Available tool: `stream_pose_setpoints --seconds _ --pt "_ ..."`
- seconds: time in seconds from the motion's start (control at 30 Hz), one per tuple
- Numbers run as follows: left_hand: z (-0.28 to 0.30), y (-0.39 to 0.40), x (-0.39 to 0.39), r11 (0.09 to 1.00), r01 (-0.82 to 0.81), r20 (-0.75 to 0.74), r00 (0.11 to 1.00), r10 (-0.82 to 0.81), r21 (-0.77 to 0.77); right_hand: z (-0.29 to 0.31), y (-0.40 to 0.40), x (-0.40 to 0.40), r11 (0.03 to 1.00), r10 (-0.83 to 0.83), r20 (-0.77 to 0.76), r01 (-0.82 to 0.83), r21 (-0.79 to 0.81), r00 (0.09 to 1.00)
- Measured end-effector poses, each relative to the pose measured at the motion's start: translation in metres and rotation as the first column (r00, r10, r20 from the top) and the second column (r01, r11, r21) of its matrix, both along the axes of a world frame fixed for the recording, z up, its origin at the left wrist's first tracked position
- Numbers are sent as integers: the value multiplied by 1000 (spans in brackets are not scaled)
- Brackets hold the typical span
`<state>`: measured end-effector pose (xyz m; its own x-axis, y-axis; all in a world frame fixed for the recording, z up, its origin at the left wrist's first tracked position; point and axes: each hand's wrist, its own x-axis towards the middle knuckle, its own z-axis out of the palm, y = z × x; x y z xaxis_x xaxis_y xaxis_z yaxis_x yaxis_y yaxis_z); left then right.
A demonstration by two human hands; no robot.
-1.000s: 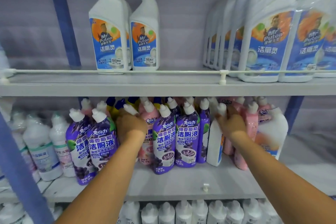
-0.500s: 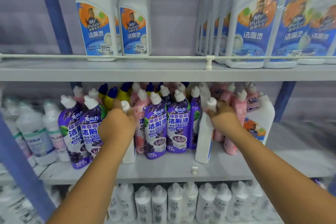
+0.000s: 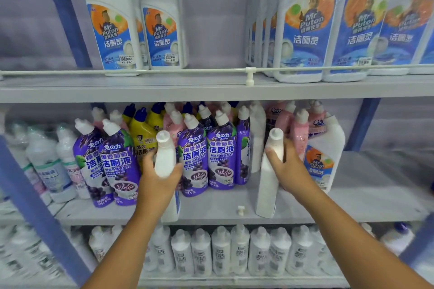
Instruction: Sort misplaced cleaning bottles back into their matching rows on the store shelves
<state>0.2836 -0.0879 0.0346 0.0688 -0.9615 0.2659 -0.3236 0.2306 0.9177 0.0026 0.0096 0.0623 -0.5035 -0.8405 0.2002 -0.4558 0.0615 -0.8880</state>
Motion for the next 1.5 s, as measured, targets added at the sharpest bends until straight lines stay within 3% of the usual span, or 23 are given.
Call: stream_pose_setpoints --seconds 0.07,0.17,0.4,0.9,1.2,1.5 --pt "-22 2 0 997 28 37 999 -30 69 -8 -1 -2 1000 12 125 -15 21 992" --pt "-47 1 3 983 10 3 1000 -10 183 -12 -2 0 999 32 137 -34 16 990" --pt "-61 8 -4 990 0 8 1000 -1 140 -61 10 6 960 191 159 -219 177 969" --pt "-60 96 12 990 21 -48 999 -15 137 -75 76 56 987 158 136 -157 -22 978" --pt "-13 164 44 996 18 -58 998 -13 84 -33 113 107 943 331 147 -322 -79 932" --pt "55 172 81 994 71 -114 990 -80 -79 22 124 145 907 389 163 -346 -239 907"
